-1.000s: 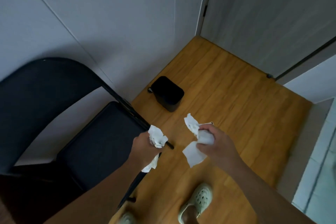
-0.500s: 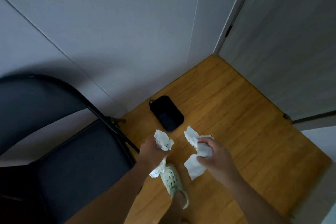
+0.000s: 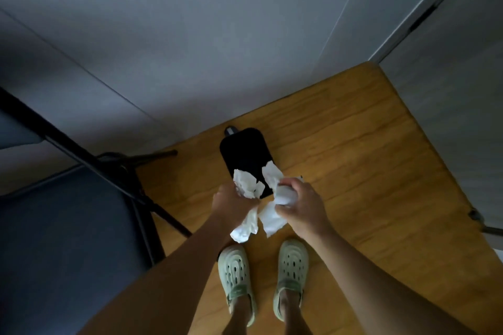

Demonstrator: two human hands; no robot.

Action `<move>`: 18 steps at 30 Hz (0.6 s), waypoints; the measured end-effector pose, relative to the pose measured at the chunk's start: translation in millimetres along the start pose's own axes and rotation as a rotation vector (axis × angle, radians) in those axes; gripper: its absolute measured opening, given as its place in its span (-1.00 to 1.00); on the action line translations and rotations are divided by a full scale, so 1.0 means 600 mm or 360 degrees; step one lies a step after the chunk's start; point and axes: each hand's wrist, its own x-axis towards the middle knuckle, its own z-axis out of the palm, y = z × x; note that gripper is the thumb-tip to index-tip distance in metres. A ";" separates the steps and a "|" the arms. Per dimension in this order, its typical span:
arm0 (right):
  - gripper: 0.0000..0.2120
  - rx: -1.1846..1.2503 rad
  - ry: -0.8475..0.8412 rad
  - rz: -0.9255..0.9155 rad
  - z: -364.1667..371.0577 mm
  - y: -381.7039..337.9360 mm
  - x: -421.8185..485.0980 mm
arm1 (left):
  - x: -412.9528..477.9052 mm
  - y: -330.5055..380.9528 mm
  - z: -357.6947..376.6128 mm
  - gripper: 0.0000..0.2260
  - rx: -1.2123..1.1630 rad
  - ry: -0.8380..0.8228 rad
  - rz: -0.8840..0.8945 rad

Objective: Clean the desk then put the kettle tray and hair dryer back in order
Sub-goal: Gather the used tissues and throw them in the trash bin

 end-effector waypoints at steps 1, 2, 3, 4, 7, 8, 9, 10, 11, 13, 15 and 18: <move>-0.51 -0.0033 -0.0006 -0.0030 0.009 0.008 0.033 | 0.026 0.001 0.011 -0.68 -0.0032 0.0009 -0.0005; -0.51 -0.0060 -0.0007 -0.0048 0.019 0.014 0.064 | 0.050 0.001 0.019 -0.70 -0.0066 0.0018 -0.0013; -0.51 -0.0066 -0.0004 -0.0057 0.030 0.020 0.092 | 0.072 0.004 0.025 -0.71 -0.0093 0.0026 -0.0008; -0.50 -0.0075 0.0000 -0.0065 0.039 0.025 0.118 | 0.095 0.005 0.032 -0.72 -0.0105 0.0031 0.0003; -0.48 -0.0131 -0.0033 -0.0101 0.071 0.041 0.182 | 0.155 -0.002 0.047 -0.65 -0.0175 0.0054 0.0017; -0.47 -0.0147 -0.0055 -0.0110 0.080 0.047 0.199 | 0.173 -0.006 0.052 -0.60 -0.0195 0.0056 0.0016; -0.46 -0.0156 -0.0084 -0.0113 0.089 0.052 0.213 | 0.187 -0.009 0.054 -0.55 -0.0206 0.0056 0.0016; -0.44 -0.0162 -0.0121 -0.0110 0.096 0.056 0.225 | 0.199 -0.012 0.055 -0.49 -0.0203 0.0056 0.0010; -0.42 -0.0165 -0.0163 -0.0117 0.102 0.061 0.234 | 0.209 -0.015 0.056 -0.42 -0.0194 0.0056 0.0009; -0.37 -0.0186 -0.0236 -0.0135 0.110 0.066 0.244 | 0.223 -0.024 0.056 -0.29 -0.0199 0.0051 0.0032; -0.32 -0.0198 -0.0281 -0.0134 0.110 0.066 0.247 | 0.230 -0.032 0.054 -0.23 -0.0253 0.0046 0.0048; -0.30 -0.0184 -0.0348 -0.0099 0.099 0.053 0.242 | 0.227 -0.034 0.045 -0.20 -0.0372 0.0027 -0.0013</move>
